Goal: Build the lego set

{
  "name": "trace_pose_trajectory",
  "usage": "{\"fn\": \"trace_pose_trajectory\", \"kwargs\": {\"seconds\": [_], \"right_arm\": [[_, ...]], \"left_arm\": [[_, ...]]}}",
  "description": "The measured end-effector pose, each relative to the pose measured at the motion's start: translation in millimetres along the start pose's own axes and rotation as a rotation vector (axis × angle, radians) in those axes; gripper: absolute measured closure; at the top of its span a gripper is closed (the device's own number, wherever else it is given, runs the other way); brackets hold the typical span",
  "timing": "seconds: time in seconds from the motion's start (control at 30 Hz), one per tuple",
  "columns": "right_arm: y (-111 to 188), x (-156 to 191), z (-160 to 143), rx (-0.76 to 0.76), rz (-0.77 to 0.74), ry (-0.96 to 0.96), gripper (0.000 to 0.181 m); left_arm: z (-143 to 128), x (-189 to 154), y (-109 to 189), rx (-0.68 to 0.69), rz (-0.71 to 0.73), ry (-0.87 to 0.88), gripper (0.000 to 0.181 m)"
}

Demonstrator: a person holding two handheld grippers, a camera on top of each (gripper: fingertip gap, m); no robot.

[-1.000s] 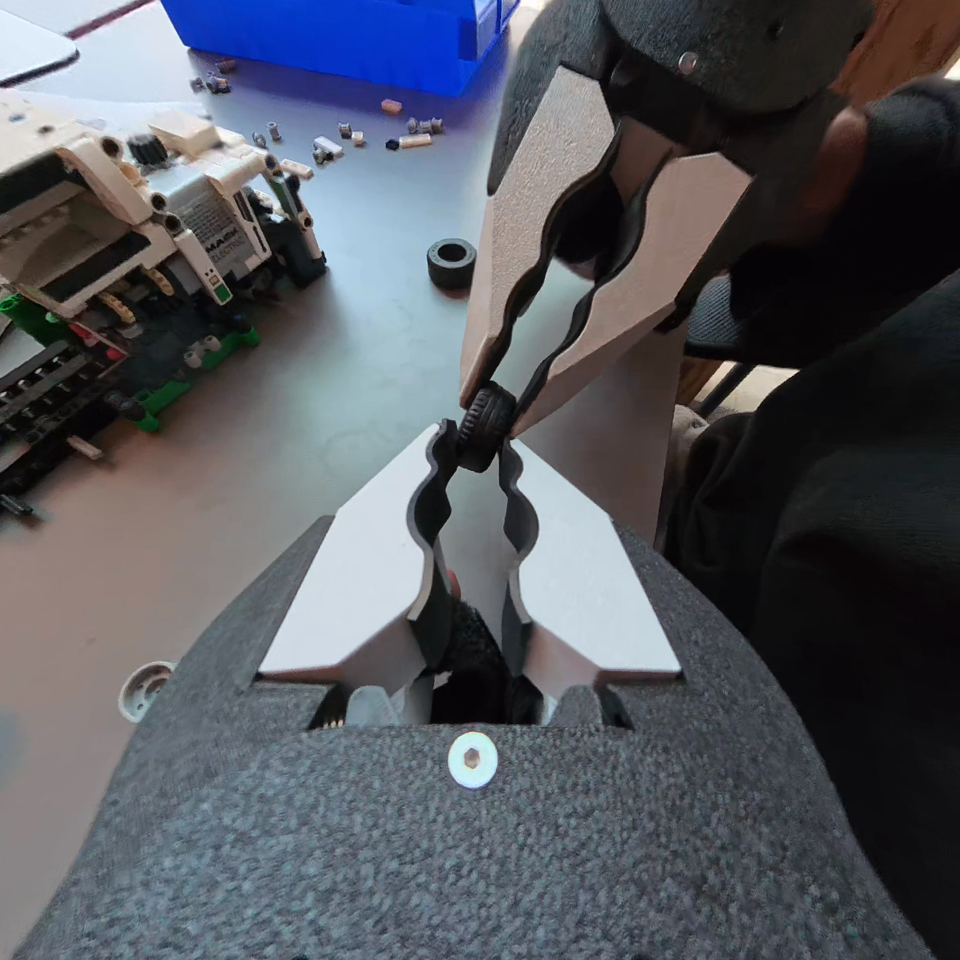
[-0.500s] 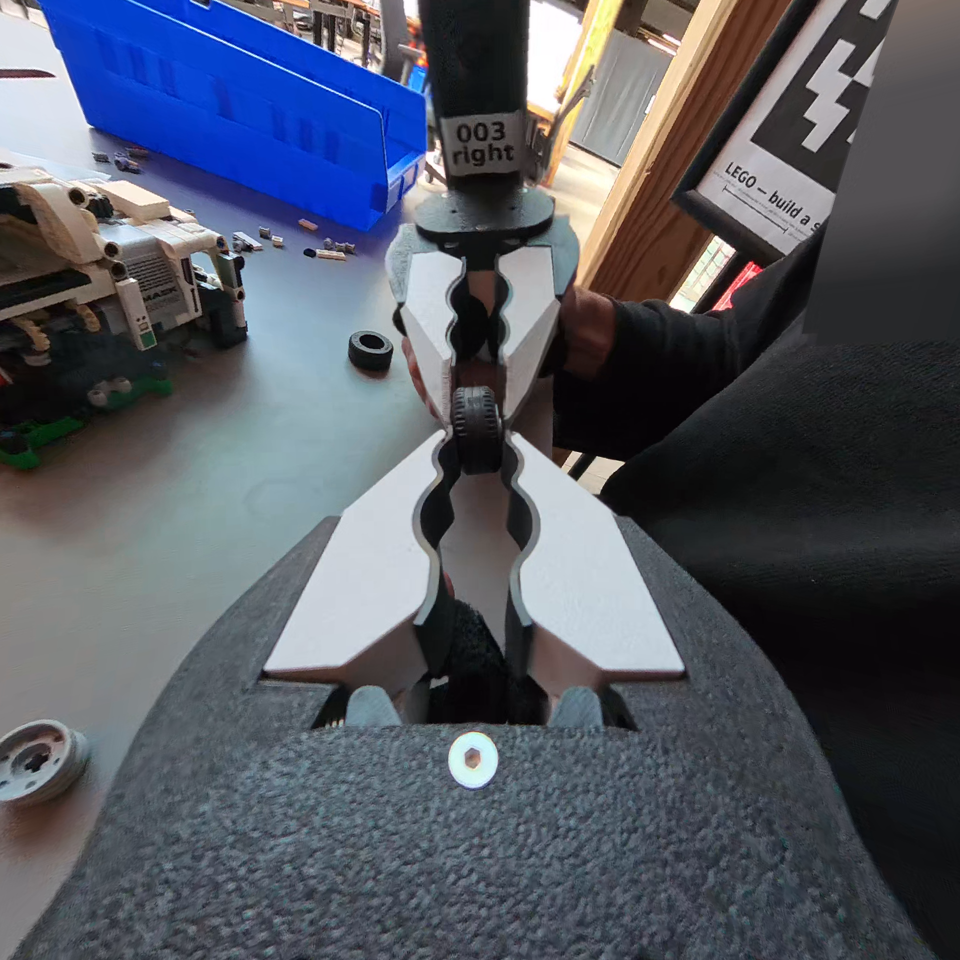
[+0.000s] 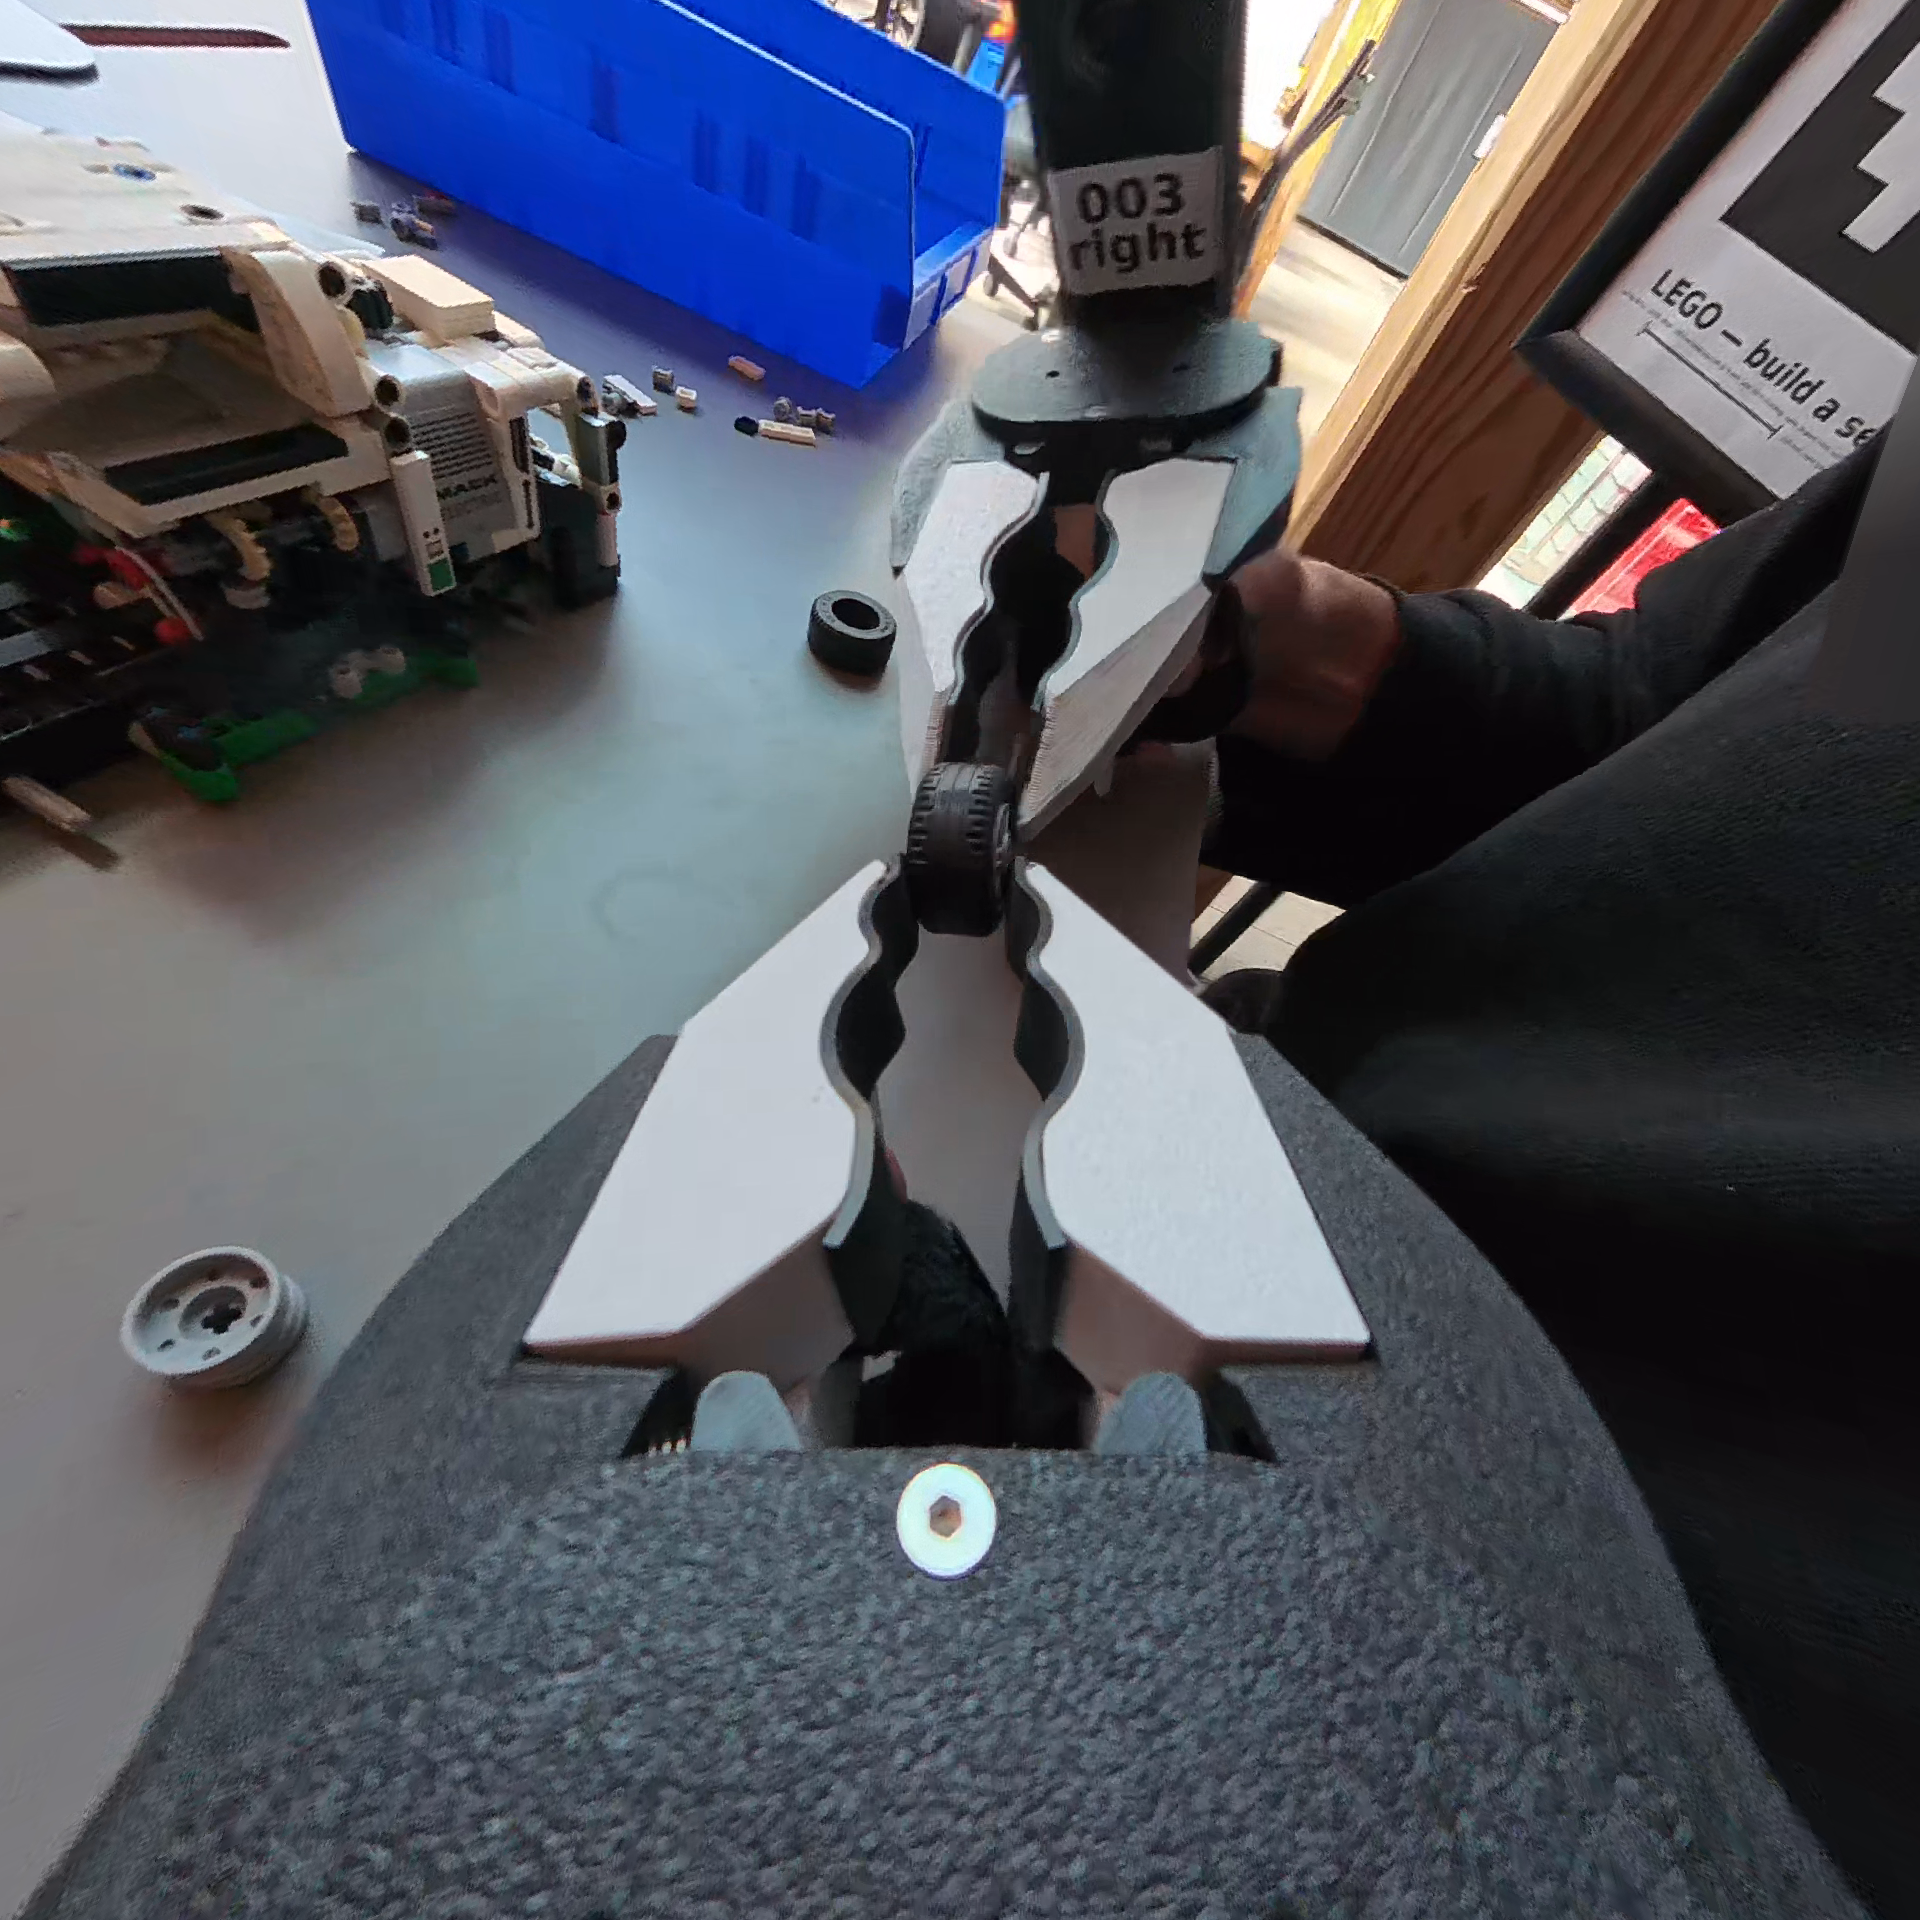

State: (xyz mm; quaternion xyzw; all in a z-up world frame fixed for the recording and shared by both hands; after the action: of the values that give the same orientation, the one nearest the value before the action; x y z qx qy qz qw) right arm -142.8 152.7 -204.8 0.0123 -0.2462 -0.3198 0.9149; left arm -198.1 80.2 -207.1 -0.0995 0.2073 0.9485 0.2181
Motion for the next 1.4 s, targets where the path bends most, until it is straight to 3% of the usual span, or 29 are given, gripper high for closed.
{"fn": "trace_pose_trajectory", "kwargs": {"seconds": [0.23,0.37,0.47,0.57,0.63,0.73,0.87,0.93,1.07,1.27,1.33,1.4], "right_arm": [[-2,-7,0,0.072,-0.386,0.191,0.170],[3,-5,6,-0.010,-0.281,0.103,0.169],[1,-6,7,-0.075,-0.133,-0.134,0.168],[2,-11,7,-0.152,-0.018,-0.385,0.168],[-3,-12,4,-0.137,0.027,-0.466,0.168],[-13,-15,-1,-0.090,0.021,-0.492,0.168],[-20,-15,-1,-0.083,0.033,-0.488,0.168],[-20,-14,-1,-0.074,0.033,-0.465,0.168],[-9,-8,7,-0.105,-0.013,-0.267,0.158],[18,25,8,-0.129,-0.025,0.050,0.154],[18,28,2,-0.114,-0.052,0.106,0.153],[17,29,-1,-0.116,-0.061,0.135,0.152]], "left_arm": [[-2,12,-8,0.033,0.232,-0.058,0.167],[5,9,-6,-0.026,0.161,-0.015,0.166],[7,5,0,-0.049,0.158,-0.080,0.161],[2,3,9,-0.032,0.370,-0.328,0.134],[-8,1,9,0.044,0.507,-0.516,0.126],[-10,-2,5,0.102,0.631,-0.678,0.131],[-6,-5,8,0.098,0.675,-0.714,0.151],[-7,-6,8,0.118,0.682,-0.716,0.151],[-12,11,27,0.201,0.765,-0.663,0.151],[-25,96,141,0.330,0.985,-0.149,0.151],[-28,119,167,0.342,1.053,-0.044,0.151],[-21,131,176,0.285,1.040,0.032,0.152]]}}
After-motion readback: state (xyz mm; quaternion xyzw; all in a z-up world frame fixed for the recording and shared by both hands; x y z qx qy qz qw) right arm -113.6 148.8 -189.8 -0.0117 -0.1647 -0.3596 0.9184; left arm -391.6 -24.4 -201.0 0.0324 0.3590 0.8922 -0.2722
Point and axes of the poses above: each gripper's, where its closed fingertips meet, y back along the fingers, z out of its top, x = y × z across the jaws, the point moved 5 cm from there along y, back along the fingers, and after that the axes turned 6 degrees about z, right-handed, at the moved point
